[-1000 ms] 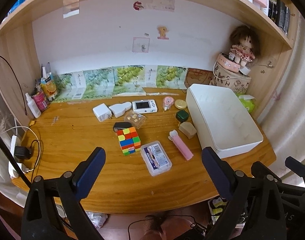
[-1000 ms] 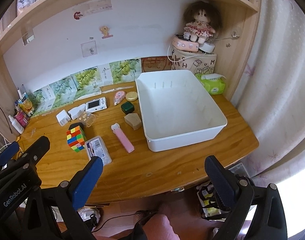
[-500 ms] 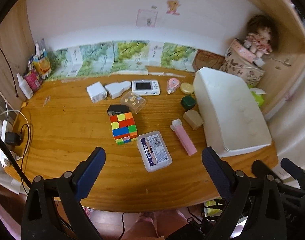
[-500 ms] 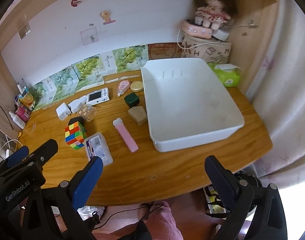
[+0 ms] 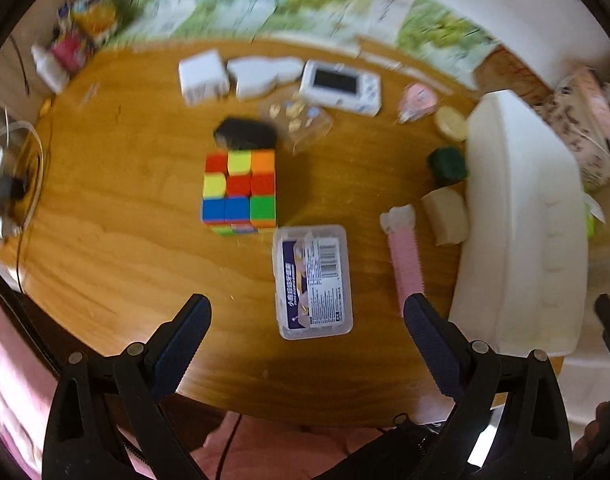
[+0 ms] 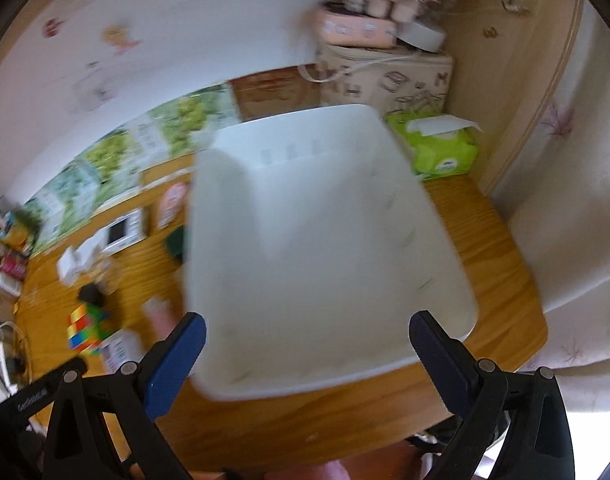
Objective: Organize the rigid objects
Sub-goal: 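Grasp the white tray wall with the right tool while the left tool grasps the clear toothbrush box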
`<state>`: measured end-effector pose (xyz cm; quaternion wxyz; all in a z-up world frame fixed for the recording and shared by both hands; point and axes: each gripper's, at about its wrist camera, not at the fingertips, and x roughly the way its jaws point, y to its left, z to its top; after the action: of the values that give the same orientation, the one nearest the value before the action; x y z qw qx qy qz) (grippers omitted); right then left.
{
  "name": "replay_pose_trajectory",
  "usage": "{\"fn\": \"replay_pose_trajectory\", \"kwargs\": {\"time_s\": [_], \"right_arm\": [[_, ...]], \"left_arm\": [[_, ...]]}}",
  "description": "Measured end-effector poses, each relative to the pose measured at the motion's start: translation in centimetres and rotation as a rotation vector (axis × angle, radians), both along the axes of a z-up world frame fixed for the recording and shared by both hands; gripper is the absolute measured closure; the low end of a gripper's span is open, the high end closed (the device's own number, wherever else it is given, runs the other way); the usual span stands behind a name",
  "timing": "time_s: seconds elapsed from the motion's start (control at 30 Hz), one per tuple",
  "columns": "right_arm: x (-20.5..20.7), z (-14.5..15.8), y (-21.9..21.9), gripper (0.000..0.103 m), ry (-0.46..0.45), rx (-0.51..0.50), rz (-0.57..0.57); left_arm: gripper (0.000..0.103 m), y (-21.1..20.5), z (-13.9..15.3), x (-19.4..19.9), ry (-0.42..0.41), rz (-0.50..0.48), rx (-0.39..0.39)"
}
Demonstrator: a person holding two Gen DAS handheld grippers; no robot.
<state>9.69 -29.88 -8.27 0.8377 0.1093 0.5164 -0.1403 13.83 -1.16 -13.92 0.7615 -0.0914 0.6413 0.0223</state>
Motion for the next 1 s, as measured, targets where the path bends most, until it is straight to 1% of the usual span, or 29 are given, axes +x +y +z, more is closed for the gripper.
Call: {"fn": "replay_pose_trajectory", "kwargs": {"time_s": [0.13,0.23,0.33,0.4,0.47,0.5,0.6,0.67,0.7,0.77,0.8,0.83,0.87,0.93,1.0], "right_arm": [[2.4,-1.3,-4.6,0.001,0.041,0.008,-0.024],[3.6,-2.5,-7.5,0.001,0.094,0.067,-0.068],[4.2,-3.4,-9.2,0.001,0.117,0.085,-0.092],[4.6,-4.2,-10.6,0.004,0.137,0.077,-0.117],[4.9,-4.9,-12.0,0.011,0.155,0.089,-0.145],[5.1,-5.2,-12.6,0.011,0.160,0.094,-0.157],[5.3,-6.3,-14.2,0.018,0.182,0.109,-0.181],[5.6,-7.0,-14.7,0.032,0.204,0.128,-0.180],[5.6,-7.4,-14.9,0.036,0.215,0.139,-0.179],[5.8,-8.3,-15.4,0.053,0.227,0.178,-0.170],[5.9,-8.6,-15.5,0.057,0.224,0.206,-0.162],[6.1,-9.0,-15.7,0.065,0.219,0.246,-0.151],[6.1,-9.2,-15.7,0.070,0.219,0.264,-0.143],[6.5,-9.3,-15.4,0.077,0.220,0.233,-0.120],[6.8,-9.1,-15.0,0.085,0.201,0.188,-0.072]], "left_arm": [[0.006,-0.2,-2.3,0.9,0.098,0.079,-0.024],[0.006,-0.2,-3.4,1.3,0.146,0.128,-0.027],[0.006,-0.1,-4.3,1.6,0.189,0.181,-0.033],[0.006,-0.1,-4.9,1.9,0.208,0.201,-0.027],[0.006,-0.2,-5.4,2.3,0.230,0.221,-0.022],[0.006,-0.2,-5.6,2.4,0.237,0.229,-0.021],[0.006,-0.2,-6.2,2.9,0.266,0.253,-0.015],[0.006,0.0,-6.9,3.0,0.283,0.271,-0.013],[0.006,0.1,-7.0,3.1,0.290,0.280,-0.011],[0.006,0.3,-7.3,3.3,0.301,0.292,-0.008],[0.006,0.5,-7.5,3.4,0.313,0.297,-0.009],[0.006,0.7,-7.8,3.5,0.325,0.302,-0.010],[0.006,1.1,-8.3,4.1,0.334,0.305,-0.010],[0.006,1.5,-8.8,4.3,0.343,0.310,-0.014],[0.006,1.8,-9.2,4.4,0.356,0.316,-0.024]]}}
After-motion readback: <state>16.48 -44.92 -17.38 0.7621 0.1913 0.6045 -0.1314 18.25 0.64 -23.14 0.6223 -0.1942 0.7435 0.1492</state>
